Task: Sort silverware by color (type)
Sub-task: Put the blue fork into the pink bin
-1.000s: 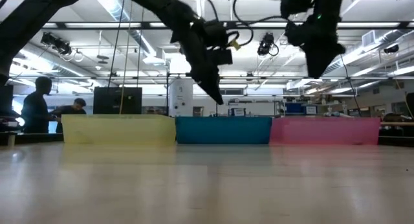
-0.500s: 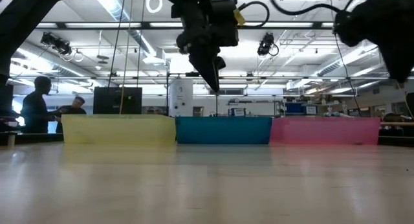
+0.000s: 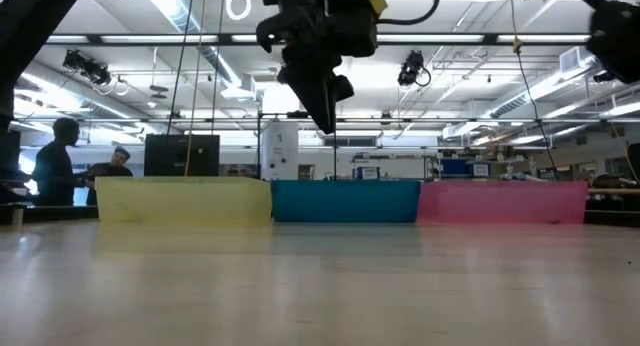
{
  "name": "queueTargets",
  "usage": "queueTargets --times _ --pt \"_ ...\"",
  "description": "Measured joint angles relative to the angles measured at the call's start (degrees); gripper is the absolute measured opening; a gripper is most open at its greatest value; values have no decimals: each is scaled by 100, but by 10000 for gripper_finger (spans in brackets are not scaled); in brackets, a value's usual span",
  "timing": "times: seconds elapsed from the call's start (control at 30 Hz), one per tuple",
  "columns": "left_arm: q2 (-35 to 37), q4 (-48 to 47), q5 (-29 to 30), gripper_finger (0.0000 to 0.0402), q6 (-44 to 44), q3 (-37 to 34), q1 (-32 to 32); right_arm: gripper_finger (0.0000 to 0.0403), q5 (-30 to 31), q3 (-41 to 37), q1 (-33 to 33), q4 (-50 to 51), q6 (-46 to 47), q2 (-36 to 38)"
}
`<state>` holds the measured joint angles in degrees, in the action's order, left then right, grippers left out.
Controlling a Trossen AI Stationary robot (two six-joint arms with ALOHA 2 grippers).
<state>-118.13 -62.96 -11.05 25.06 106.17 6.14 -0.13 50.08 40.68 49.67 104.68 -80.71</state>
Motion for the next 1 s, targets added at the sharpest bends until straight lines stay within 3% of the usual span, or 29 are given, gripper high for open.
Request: queueTargets --times 0.23,0.5,0.87,1.0 --pt "-2 -14 2 66 -236 -1 -386 136 -254 337 688 -463 905 -1045" --pt "-4 0 2 66 -529 -4 -671 136 -594 717 997 -518 1360 -1895" --pt "-7 7 9 66 -796 -4 -830 136 -882 742 996 -755 1336 -2345" --pt "-7 7 5 66 -794 -4 -841 114 -845 737 996 -775 1274 -2377"
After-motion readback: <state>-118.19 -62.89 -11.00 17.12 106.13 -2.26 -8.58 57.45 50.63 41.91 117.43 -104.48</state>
